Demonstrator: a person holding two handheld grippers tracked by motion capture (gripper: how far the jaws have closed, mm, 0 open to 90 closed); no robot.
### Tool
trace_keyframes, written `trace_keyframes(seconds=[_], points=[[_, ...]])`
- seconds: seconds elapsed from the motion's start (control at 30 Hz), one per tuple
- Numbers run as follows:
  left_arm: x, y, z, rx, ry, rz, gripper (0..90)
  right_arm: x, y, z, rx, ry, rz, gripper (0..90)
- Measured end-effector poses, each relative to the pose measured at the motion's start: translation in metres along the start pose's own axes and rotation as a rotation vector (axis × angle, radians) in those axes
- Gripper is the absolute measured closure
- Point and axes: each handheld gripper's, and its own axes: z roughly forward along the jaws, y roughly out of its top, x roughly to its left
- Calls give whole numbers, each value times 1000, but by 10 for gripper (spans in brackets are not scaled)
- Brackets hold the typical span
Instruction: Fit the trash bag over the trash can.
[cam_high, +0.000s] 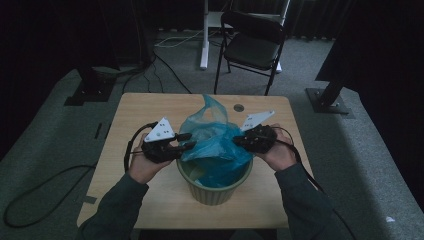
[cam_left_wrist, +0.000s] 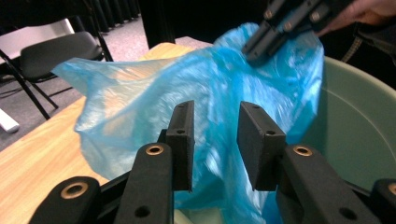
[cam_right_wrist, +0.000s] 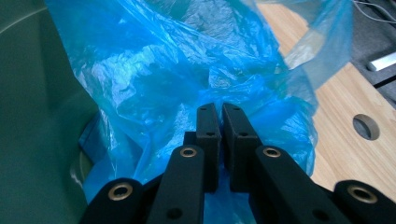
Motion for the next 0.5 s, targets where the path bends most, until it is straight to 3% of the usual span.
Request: trace_keyframes(seconds=[0.17,0.5], points=[[2,8,1,1,18,5,664,3,-1,0,8,17,-16,863],[1,24,27,60,18,24,666,7,2,-2,-45,-2,-34,870]])
